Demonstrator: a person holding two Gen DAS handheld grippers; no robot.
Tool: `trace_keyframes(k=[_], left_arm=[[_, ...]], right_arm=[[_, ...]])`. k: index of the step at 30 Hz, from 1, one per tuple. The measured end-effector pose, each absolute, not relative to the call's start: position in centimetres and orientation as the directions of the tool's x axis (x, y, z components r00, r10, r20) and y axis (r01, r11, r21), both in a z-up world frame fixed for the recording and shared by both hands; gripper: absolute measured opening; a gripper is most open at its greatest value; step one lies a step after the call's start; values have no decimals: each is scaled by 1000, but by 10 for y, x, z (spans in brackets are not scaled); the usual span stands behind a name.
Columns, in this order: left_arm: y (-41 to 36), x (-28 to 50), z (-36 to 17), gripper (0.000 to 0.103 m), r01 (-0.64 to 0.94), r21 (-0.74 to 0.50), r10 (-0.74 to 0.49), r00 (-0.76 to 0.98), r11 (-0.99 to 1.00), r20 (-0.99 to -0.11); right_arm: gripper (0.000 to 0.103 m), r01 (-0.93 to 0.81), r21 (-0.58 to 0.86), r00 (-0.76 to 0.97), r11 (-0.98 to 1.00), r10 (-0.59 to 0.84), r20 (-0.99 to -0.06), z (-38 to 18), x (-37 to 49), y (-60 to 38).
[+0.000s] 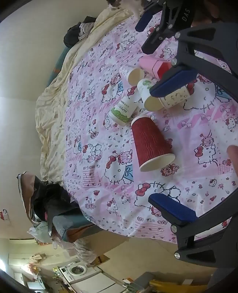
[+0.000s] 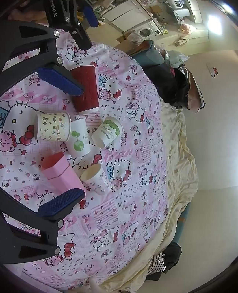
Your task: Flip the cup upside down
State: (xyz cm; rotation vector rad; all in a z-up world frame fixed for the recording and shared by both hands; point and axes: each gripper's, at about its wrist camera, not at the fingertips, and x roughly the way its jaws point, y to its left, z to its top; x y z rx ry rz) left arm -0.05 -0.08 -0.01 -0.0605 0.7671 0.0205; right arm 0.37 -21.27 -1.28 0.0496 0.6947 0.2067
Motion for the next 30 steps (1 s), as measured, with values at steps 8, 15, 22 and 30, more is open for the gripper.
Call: trace_keyframes(k=[8,15,22,30], left_arm=[[1,2,2,103,-49,-60,-7,715,997,-699],[0,1,1,103,-43,-52,-5,720,998,-694],[0,0,1,103,-45,-53,-4,722,998,-692],[1,0,2,103,-44,-57,-8,722,997,-692]], right_arm=[[103,-178,120,748,977,214,-628,-11,3,-214],[103,-173,118,748,978,208,-630,-12,4,-213],[103,-174,118,748,978,209,-630,-11,3,-212],[103,-173,119,745,978,209,-633,-15,5,-214]])
